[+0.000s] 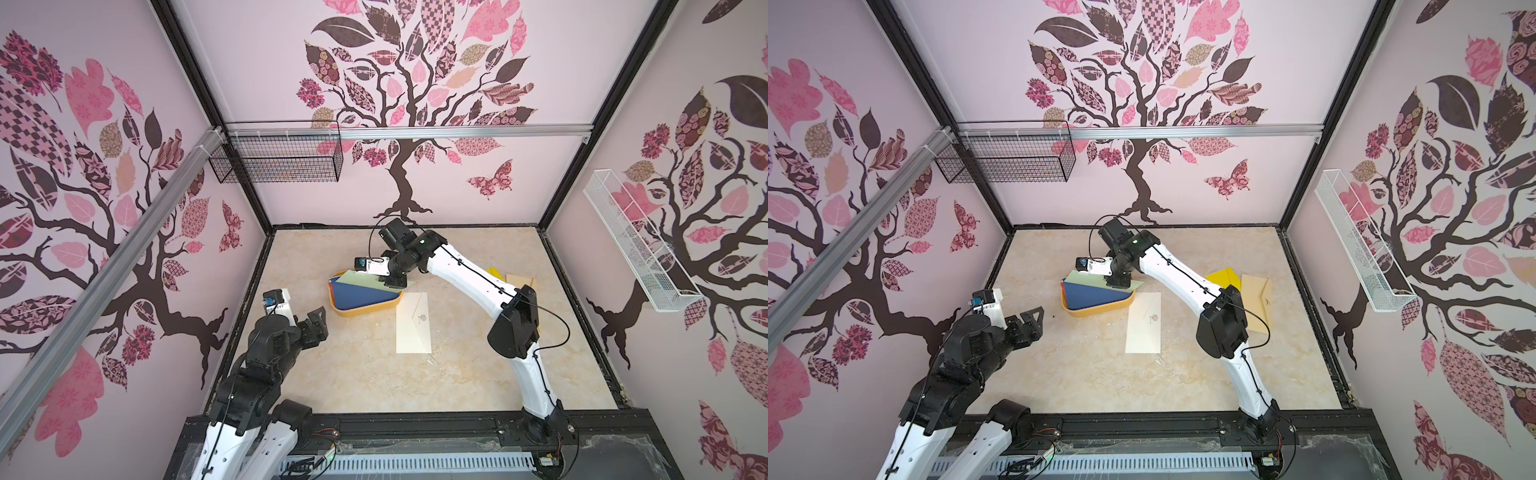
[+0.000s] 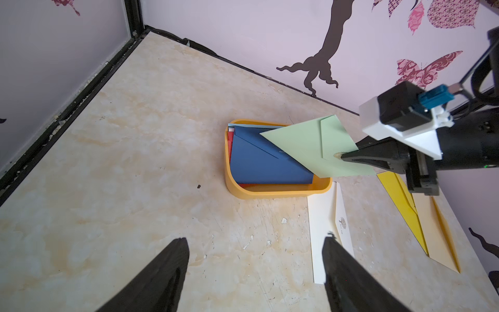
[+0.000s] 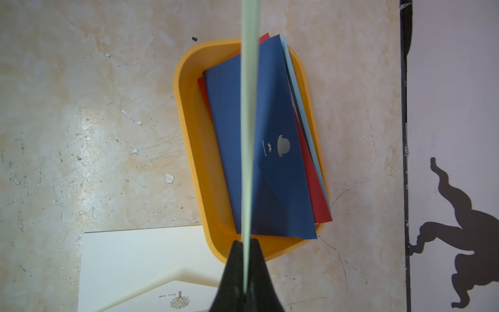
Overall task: Put the sealed envelopes into the storage box
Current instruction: Place the envelope in the storage box.
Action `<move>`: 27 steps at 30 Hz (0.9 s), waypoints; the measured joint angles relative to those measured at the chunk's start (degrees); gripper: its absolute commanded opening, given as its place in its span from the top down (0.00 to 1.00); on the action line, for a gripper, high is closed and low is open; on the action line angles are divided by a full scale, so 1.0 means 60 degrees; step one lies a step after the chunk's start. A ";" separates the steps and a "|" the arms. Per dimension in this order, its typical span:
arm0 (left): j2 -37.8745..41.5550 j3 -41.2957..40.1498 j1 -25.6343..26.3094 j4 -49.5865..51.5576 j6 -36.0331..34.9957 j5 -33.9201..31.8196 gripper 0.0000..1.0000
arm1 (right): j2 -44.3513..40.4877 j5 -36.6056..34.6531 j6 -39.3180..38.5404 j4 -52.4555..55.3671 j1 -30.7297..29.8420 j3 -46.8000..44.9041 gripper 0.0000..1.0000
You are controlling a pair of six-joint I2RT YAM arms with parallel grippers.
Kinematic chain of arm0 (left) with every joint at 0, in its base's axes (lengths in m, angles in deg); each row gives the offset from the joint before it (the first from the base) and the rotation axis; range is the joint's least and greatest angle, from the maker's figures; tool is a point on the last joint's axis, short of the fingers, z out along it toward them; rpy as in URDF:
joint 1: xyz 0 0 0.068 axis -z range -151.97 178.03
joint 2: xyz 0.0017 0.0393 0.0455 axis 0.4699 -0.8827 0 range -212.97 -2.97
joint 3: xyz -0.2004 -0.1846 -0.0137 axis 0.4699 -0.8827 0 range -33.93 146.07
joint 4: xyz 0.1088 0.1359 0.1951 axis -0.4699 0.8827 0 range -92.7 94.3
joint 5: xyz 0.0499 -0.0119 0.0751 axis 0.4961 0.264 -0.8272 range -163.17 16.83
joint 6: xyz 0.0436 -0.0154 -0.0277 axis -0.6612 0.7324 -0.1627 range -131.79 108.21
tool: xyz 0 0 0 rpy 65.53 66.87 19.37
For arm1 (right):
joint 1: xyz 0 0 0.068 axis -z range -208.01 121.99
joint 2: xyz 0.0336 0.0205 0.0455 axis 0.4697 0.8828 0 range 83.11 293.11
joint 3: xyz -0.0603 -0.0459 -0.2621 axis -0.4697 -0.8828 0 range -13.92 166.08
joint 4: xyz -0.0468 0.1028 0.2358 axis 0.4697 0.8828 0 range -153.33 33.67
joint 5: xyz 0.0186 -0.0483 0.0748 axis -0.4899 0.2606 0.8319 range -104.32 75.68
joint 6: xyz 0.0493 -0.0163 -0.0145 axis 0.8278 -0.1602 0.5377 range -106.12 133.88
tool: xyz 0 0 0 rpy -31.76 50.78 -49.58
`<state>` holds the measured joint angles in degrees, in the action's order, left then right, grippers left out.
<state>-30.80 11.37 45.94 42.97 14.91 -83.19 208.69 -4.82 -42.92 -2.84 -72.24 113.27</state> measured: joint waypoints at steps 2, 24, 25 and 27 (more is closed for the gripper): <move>0.0000 0.0000 0.0000 -0.0011 -0.0004 0.0004 0.18 | 0.0076 -0.0062 -0.0175 -0.0073 -0.0004 0.0000 1.00; 0.0000 0.0000 0.0000 -0.0033 -0.0080 0.0113 0.18 | 0.0652 -0.0401 -0.0627 -0.0433 -0.0233 -0.0051 0.66; 0.0000 0.0000 0.0000 -0.0029 -0.0087 0.0113 0.18 | 0.0652 -0.0459 -0.0645 -0.0510 -0.0233 -0.0073 0.65; 0.0000 0.0000 0.0000 -0.0033 -0.0102 0.0113 0.18 | 0.0652 -0.0605 -0.0616 -0.0648 -0.0251 -0.0095 0.65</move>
<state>-30.80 11.37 45.94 42.77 14.30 -82.51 212.61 -8.45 -46.61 -6.73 -73.75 112.71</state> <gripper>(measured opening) 0.825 0.345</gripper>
